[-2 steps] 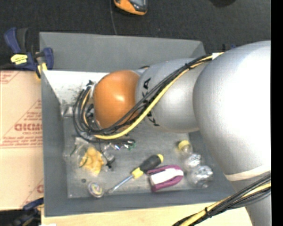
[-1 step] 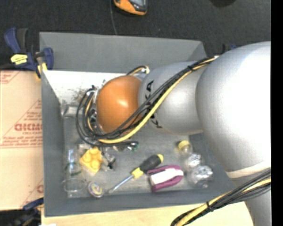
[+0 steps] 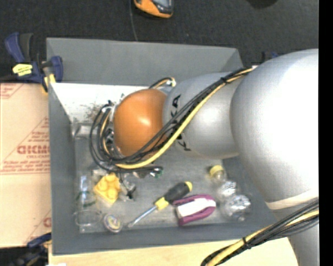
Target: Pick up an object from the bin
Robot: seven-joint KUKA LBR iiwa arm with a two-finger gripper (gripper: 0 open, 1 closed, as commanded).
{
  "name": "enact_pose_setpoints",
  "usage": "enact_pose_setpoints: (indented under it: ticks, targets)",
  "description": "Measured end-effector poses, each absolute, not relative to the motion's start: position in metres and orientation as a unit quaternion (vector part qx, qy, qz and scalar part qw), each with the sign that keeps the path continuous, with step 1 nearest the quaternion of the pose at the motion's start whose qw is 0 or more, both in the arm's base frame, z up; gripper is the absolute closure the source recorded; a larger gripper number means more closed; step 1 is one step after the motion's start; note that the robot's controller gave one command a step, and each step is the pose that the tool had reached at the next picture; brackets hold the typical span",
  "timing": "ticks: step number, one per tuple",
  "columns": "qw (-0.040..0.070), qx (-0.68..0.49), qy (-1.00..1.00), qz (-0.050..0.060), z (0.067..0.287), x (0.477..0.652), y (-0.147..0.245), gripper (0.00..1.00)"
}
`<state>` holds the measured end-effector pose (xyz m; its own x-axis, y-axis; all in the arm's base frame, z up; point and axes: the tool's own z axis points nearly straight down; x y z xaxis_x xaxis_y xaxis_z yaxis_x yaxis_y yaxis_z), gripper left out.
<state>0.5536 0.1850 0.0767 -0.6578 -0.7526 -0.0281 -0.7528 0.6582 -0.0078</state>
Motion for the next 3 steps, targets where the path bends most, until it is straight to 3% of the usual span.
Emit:
enact_pose_setpoints:
  ticks: [1, 2, 3]
  targets:
    - [0.01, -0.413, 0.911, 0.002, 0.089, 0.551, 0.184, 1.0]
    - [0.01, -0.412, 0.911, 0.002, 0.12, 0.551, 0.182, 1.0]
    - [0.012, -0.411, 0.912, 0.002, 0.131, 0.553, 0.182, 1.0]
